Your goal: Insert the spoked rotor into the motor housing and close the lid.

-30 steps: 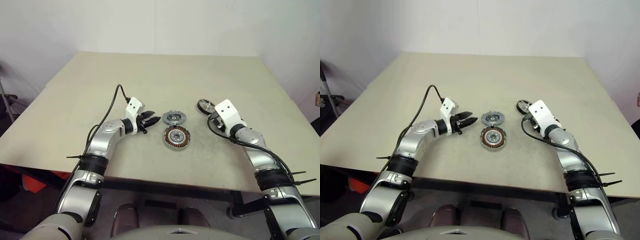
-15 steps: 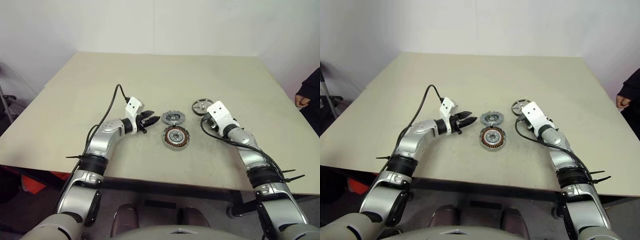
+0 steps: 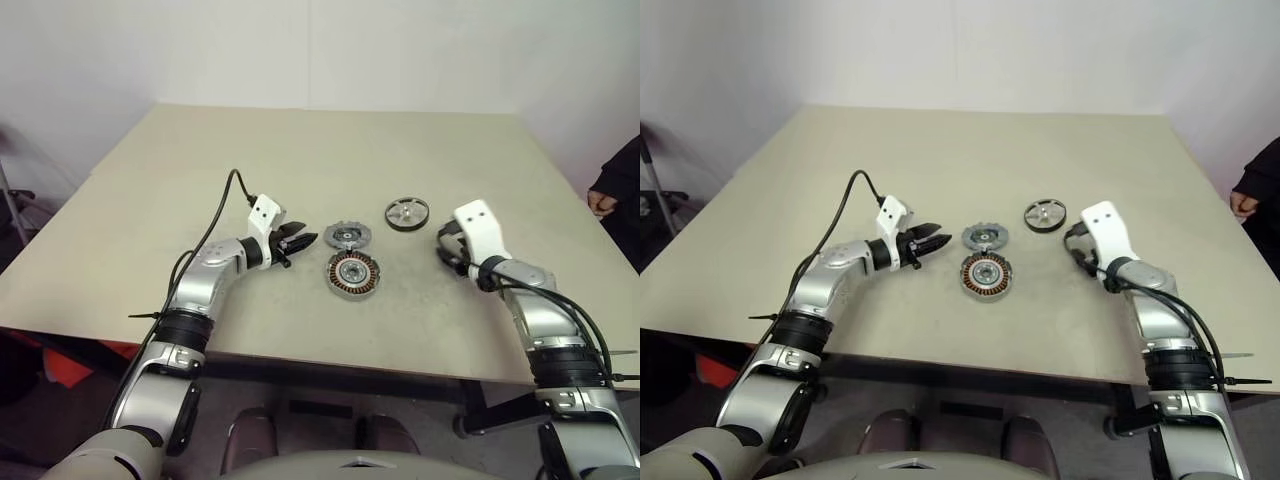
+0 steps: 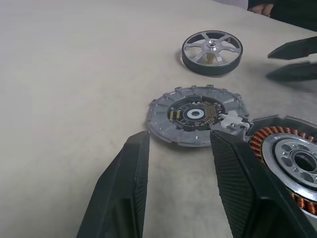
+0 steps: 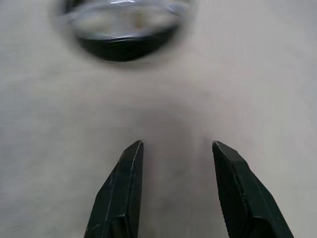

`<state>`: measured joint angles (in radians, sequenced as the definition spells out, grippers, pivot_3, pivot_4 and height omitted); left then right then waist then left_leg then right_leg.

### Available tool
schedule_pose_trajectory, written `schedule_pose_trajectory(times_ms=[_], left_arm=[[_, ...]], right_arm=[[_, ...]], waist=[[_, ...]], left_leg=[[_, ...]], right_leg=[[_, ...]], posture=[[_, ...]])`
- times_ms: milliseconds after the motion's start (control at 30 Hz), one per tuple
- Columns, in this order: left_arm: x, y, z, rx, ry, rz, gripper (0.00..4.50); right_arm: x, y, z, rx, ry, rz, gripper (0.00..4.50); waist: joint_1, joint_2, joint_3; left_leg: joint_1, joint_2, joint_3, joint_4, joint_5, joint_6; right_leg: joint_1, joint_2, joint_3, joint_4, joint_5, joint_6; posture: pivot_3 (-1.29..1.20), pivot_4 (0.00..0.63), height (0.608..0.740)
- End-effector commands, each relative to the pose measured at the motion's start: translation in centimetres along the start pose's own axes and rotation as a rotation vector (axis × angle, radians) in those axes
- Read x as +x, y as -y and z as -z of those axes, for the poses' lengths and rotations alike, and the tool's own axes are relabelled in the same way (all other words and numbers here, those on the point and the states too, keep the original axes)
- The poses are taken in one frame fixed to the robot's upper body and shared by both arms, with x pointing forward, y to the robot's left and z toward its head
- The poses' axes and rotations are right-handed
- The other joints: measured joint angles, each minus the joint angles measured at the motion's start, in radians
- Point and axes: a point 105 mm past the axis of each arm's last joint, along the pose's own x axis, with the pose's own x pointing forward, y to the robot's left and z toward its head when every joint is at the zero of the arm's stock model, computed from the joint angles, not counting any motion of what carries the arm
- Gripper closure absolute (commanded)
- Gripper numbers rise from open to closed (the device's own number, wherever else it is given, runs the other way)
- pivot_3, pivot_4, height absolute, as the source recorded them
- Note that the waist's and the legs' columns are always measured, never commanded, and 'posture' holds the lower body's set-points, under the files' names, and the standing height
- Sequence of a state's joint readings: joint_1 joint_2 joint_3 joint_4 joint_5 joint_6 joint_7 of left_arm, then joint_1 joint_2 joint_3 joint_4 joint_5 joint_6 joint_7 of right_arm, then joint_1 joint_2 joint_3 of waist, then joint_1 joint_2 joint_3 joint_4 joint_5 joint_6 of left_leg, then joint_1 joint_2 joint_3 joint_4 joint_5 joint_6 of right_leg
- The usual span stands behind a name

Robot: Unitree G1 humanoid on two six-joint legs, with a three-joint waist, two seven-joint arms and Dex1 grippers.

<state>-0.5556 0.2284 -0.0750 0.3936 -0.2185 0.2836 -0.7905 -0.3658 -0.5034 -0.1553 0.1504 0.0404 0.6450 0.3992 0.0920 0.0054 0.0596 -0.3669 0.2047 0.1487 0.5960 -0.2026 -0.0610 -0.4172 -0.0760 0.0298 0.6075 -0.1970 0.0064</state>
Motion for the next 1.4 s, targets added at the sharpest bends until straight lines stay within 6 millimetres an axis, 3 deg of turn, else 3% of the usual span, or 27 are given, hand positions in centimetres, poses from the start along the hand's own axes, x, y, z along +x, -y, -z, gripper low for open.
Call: schedule_pose_trajectory(times_ms=[33,300,600,1033,1367,1400], left_arm=[[0.2,0.1,-1.4,0.036,0.036,0.01,2.44],[-0.1,0.0,-1.3,0.044,0.031,0.004,2.44],[-0.4,0.0,-0.9,0.062,0.011,0.0,2.44],[-0.6,0.0,-0.5,0.081,-0.009,0.0,2.44],[-0.6,0.1,-0.3,0.094,-0.019,-0.002,2.44],[-0.6,0.1,-0.3,0.095,-0.02,-0.001,2.44]], right_arm=[[-0.1,1.2,-3.1,0.254,0.101,0.022,2.07],[0.3,-0.8,-5.4,0.703,0.133,-0.137,2.07],[1.0,-1.5,-5.2,0.991,0.089,-0.209,2.07],[2.3,-4.1,-4.1,1.108,0.04,-0.287,2.07],[3.8,-3.7,-2.6,1.146,0.019,-0.205,2.07],[3.9,-3.6,-2.5,1.15,0.018,-0.2,2.23]], waist=[[-0.003,0.0,0.0],[0.004,0.0,0.0],[0.004,0.001,0.0],[0.004,0.001,0.0],[0.002,0.001,0.0],[0.002,0.001,0.0]], left_leg=[[0.0,0.0,0.0,0.0,0.0,0.0],[-0.001,0.001,0.0,-0.001,0.0,0.0],[-0.001,0.001,0.0,-0.001,0.0,-0.001],[-0.001,0.001,0.0,-0.002,0.001,-0.001],[0.0,0.001,0.0,-0.002,0.001,-0.002],[0.0,0.001,0.0,-0.002,0.001,-0.002]], right_leg=[[0.0,0.0,0.0,0.0,0.0,0.0],[-0.001,0.001,-0.001,-0.001,0.0,0.0],[-0.001,0.001,-0.001,0.0,0.0,0.0],[-0.001,0.0,-0.001,-0.001,0.0,0.0],[-0.001,0.0,-0.001,0.0,0.0,0.0],[-0.001,0.0,-0.001,0.0,0.0,0.0]], posture=[[0.0,0.0,0.74],[0.0,0.0,0.74],[0.0,0.0,0.74],[0.0,0.0,0.74],[0.0,0.0,0.74],[0.0,0.0,0.74]])
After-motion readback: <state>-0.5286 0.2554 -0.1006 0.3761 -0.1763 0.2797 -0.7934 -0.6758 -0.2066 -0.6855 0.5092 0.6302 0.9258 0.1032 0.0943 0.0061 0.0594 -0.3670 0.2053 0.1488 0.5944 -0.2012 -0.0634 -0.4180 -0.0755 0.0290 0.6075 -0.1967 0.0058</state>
